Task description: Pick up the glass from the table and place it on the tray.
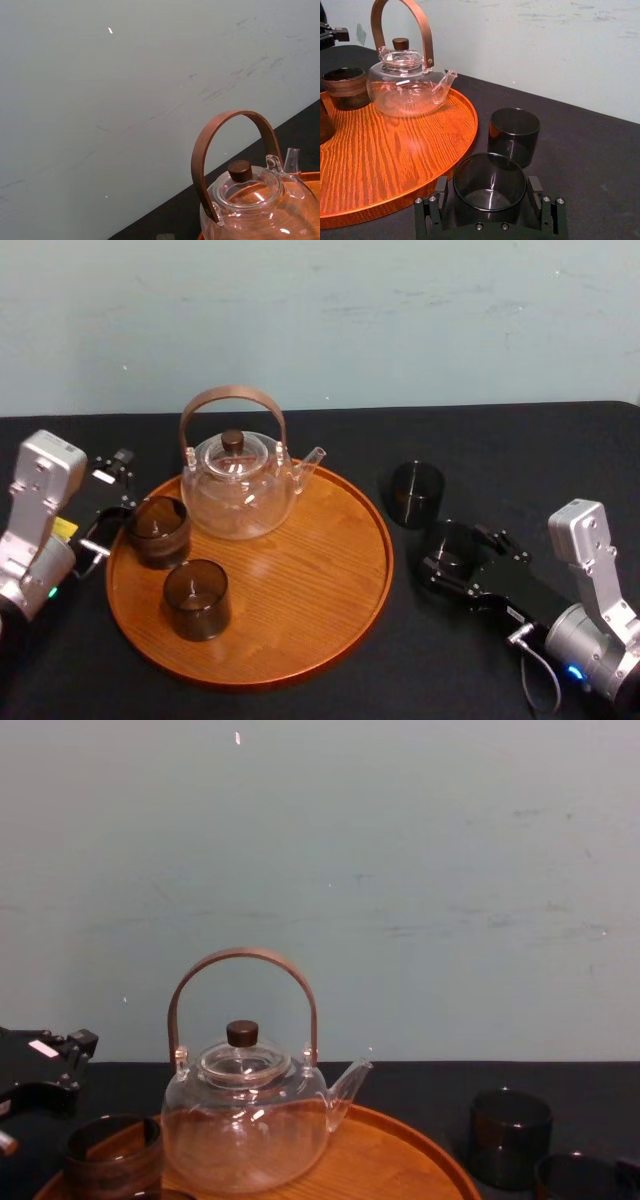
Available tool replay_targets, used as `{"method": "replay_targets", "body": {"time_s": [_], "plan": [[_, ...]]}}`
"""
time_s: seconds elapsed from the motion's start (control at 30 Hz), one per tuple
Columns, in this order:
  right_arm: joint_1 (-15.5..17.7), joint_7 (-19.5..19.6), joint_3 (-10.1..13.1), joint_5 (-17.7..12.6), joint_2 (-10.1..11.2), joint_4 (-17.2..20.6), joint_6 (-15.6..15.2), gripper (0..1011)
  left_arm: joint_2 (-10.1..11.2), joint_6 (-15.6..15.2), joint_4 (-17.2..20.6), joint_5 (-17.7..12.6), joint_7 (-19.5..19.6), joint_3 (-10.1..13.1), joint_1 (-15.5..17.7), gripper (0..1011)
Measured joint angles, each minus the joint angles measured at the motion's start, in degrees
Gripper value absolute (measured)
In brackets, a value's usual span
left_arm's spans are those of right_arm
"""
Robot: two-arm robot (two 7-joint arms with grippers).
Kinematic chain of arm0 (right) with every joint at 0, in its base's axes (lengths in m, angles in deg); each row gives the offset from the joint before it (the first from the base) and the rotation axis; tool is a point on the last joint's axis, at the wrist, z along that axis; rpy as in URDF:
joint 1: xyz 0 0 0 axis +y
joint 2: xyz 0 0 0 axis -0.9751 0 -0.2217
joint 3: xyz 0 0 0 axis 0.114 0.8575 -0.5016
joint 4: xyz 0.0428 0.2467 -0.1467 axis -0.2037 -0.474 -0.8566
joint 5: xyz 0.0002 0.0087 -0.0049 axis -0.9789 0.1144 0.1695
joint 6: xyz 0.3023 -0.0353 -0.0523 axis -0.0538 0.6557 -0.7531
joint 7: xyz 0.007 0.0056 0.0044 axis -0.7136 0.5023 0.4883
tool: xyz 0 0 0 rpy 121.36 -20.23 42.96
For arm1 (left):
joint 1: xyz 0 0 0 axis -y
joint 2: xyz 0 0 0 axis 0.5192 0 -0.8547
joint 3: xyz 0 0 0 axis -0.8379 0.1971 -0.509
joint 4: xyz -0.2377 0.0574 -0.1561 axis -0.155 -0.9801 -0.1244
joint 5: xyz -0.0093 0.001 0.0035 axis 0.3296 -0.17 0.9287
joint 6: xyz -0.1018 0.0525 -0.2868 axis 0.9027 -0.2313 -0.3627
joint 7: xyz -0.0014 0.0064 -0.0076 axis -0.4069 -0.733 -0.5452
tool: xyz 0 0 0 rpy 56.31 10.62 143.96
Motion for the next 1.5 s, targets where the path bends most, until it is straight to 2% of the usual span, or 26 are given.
{"method": "replay_targets", "body": {"time_s": [0.53,0.9,1.1,1.5], "plan": [[-2.53,-2.40,0.92,1.71,-2.81,-3.96,-0.20,1009,0.00,0.00,0.00,0.00,0.00,0.00,0.00,0],[-2.41,-2.42,0.88,1.70,-2.65,-3.83,-0.14,1009,0.00,0.00,0.00,0.00,0.00,0.00,0.00,0],[-2.35,-2.41,0.85,1.64,-2.59,-3.75,-0.12,903,0.00,0.00,0.00,0.00,0.00,0.00,0.00,0],[-2.29,-2.38,0.81,1.58,-2.52,-3.67,-0.10,899,0.00,0.00,0.00,0.00,0.00,0.00,0.00,0]]}}
